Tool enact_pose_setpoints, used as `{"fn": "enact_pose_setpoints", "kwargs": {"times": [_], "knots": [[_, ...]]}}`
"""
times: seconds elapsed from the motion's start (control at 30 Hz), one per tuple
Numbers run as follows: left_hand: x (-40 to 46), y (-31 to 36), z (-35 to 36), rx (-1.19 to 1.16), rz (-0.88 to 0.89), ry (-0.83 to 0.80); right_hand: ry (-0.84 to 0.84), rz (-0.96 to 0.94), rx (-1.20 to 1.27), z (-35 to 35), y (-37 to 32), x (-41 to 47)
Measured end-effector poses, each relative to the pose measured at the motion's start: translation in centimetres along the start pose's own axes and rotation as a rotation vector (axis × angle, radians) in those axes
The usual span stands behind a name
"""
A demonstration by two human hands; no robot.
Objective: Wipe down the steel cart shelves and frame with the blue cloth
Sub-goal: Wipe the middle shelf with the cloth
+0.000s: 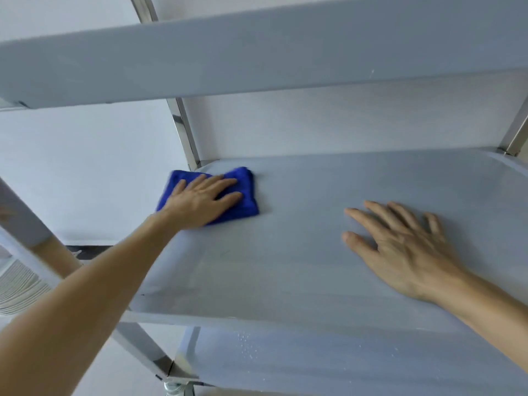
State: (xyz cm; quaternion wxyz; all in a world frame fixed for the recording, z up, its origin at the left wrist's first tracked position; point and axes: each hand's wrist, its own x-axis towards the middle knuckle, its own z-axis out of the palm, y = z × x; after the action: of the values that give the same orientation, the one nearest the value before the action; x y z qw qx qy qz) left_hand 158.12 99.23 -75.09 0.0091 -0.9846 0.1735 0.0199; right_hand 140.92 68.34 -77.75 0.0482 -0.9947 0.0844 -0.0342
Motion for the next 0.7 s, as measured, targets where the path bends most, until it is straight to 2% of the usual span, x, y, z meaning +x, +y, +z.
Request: {"fn": "enact_pose_setpoints", "kwargs": {"times": [0.07, 0.13, 0.27, 0.37, 0.47, 0.57, 0.7], "knots": [[0.3, -0.9, 0.1, -0.012, -0.116, 0.02, 0.0, 0.003, 0.016, 0.1, 0.0, 0.2], [-0.3, 0.1, 0.2, -0.012, -0.149, 0.0, -0.013, 0.008, 0.033, -0.1, 0.2, 0.3], [-5.6, 1.4, 0.3, 0.066, -0.006, -0.058, -0.036, 0.01, 0.053, -0.2, 0.3, 0.2], [-11.4, 0.6, 1.0, -0.057, 0.087, 0.053, -0.042, 0.014, 0.062, -0.3, 0.3, 0.3], [-15.6, -0.8, 1.0, -0.079, 0.202, 0.102, -0.04, 0.011, 0.066, -0.1, 0.5, 0.2], [-18.3, -1.5, 1.7, -0.028, 0.248, 0.255, -0.032, 0.01, 0.077, 0.1, 0.4, 0.2], [-20.5, 0.4, 5.2, 0.09, 0.246, 0.629, -0.01, 0.002, 0.067, 0.4, 0.0, 0.4]]}}
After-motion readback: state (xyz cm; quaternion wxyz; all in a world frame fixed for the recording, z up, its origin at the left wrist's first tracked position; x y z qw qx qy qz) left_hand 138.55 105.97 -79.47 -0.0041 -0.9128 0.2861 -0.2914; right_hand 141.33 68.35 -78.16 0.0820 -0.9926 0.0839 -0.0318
